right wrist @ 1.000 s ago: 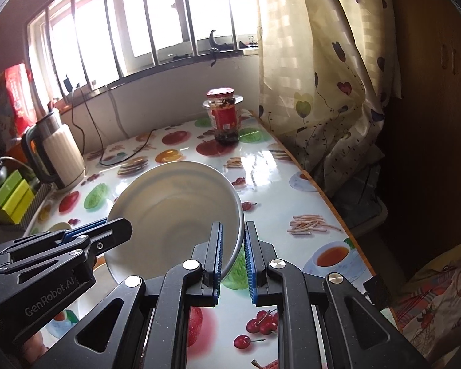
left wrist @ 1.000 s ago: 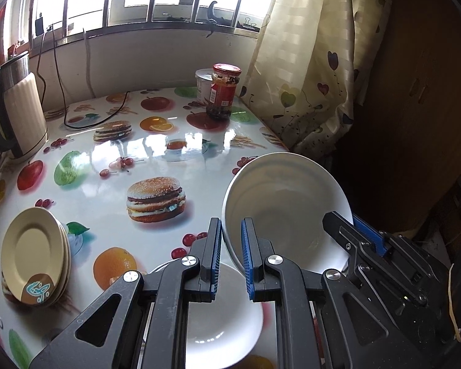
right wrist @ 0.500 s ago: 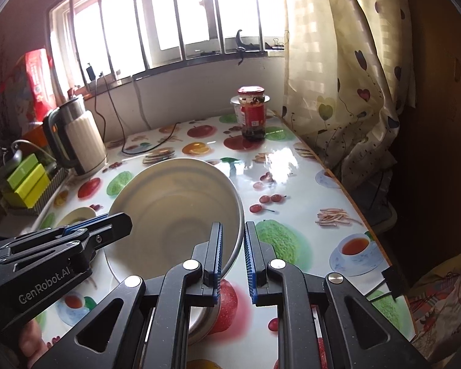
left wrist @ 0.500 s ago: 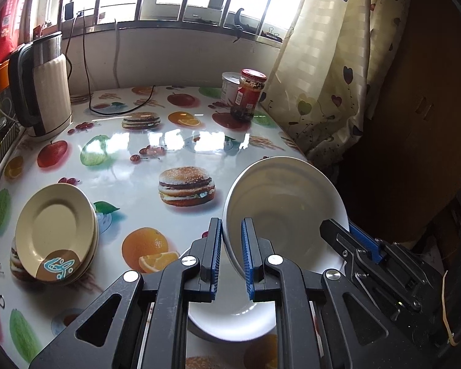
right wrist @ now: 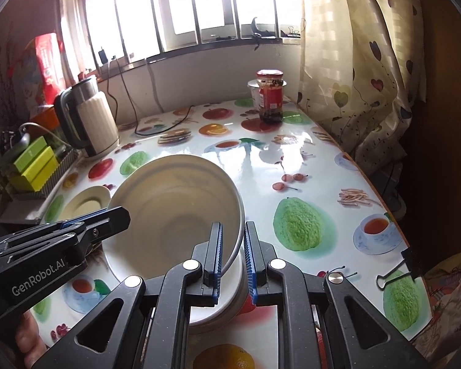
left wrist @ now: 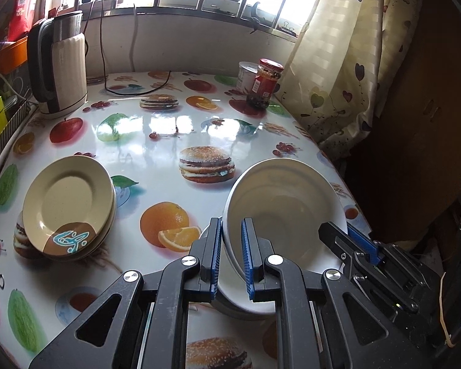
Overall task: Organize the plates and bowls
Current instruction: 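Carry the white bowl with both tools toward the blue-striped bowl stack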
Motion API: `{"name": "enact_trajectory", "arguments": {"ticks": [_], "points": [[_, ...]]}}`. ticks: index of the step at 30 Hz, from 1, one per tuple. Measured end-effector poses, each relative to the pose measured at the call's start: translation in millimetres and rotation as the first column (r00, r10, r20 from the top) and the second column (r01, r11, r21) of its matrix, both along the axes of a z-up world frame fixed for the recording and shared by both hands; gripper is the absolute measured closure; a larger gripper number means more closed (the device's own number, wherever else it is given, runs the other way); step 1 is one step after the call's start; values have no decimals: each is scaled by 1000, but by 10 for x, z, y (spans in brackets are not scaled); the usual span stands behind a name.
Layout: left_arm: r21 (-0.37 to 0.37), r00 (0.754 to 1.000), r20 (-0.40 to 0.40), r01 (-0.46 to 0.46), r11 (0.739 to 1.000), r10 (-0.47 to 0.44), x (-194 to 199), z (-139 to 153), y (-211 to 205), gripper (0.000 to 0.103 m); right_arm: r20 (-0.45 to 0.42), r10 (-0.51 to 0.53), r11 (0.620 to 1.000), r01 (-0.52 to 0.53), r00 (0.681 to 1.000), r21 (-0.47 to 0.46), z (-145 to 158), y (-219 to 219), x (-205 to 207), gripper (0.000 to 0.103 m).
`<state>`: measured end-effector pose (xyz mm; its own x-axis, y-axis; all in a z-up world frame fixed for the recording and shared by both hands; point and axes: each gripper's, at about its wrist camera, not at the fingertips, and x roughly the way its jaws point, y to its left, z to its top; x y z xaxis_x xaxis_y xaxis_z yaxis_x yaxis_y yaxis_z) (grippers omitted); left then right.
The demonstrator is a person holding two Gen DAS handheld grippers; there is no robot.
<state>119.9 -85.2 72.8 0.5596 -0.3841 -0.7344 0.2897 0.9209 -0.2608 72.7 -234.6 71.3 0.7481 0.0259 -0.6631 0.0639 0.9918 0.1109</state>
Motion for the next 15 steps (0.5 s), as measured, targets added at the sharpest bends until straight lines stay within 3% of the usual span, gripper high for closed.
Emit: {"name": "enact_trajectory", "arguments": {"ticks": [15], "points": [[18,999,-34,-11,1000,12,-65,-168,22,89,-43,15,1000,-15,999,10,-197,74,-69,89]]}}
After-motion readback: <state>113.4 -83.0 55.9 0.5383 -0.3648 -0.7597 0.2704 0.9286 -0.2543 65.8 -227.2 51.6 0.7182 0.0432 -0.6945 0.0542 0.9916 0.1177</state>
